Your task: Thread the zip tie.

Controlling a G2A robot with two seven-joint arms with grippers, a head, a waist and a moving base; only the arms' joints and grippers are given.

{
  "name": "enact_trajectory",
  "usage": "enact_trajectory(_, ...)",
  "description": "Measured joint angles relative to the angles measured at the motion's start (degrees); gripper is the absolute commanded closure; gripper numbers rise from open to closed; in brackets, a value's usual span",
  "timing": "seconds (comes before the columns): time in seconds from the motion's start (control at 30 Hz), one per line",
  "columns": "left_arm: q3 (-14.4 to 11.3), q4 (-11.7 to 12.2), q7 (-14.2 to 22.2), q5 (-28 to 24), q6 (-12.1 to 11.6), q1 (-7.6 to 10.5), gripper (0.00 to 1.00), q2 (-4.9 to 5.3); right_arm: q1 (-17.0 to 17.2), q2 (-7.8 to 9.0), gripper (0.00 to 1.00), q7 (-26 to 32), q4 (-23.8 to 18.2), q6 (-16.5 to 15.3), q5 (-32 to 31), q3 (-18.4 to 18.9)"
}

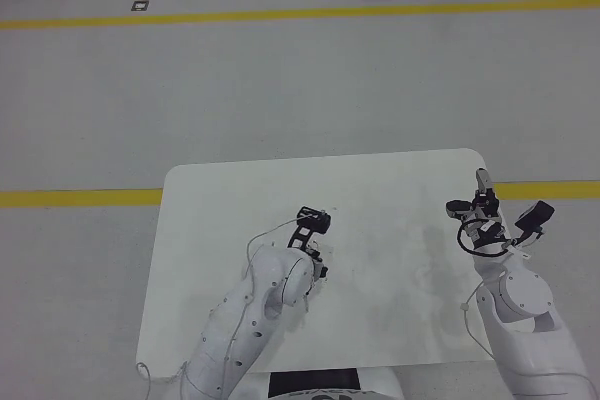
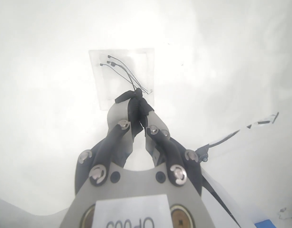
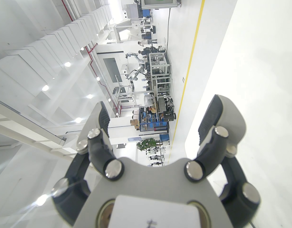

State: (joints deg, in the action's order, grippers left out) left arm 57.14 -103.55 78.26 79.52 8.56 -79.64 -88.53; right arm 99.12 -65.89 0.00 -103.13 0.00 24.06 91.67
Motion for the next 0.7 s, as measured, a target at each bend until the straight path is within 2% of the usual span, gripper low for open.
enact_trajectory(0.3, 0.04, 0.11, -0.09, -0.07, 0.19, -0.02, 1.0, 0.0, 0.0, 0.0, 0.0, 0.0, 0.0, 0.0, 0.0, 0.0)
enact_trajectory(0.37, 1.21, 0.94, -1.45, -1.51, 0.2, -0.35, 1.0, 0.15, 0.0, 0.0, 0.0, 0.0, 0.0, 0.0, 0.0, 0.0)
enact_trajectory(0.4, 2.85, 1.27, -2.6, -3.68, -0.41, -0.57, 1.0, 0.36, 0.0, 0.0, 0.0, 0.0, 0.0, 0.0, 0.0, 0.0)
enact_trajectory(0.47, 5.9, 0.78, -3.43, -8.07, -2.4, -1.01, 1.0, 0.77, 0.0, 0.0, 0.0, 0.0, 0.0, 0.0, 0.0, 0.0)
enact_trajectory(0.57, 11.41, -0.75, -3.08, -14.4, -7.31, -2.09, 1.0, 1.75, 0.0, 0.0, 0.0, 0.0, 0.0, 0.0, 0.0, 0.0)
enact_trajectory(0.67, 16.29, -1.75, -2.62, -21.44, -13.78, -3.38, 1.0, 2.73, 0.0, 0.0, 0.0, 0.0, 0.0, 0.0, 0.0, 0.0)
enact_trajectory(0.7, 18.1, -1.7, -2.35, -24.73, -16.71, -3.77, 1.0, 3.12, 0.0, 0.0, 0.0, 0.0, 0.0, 0.0, 0.0, 0.0)
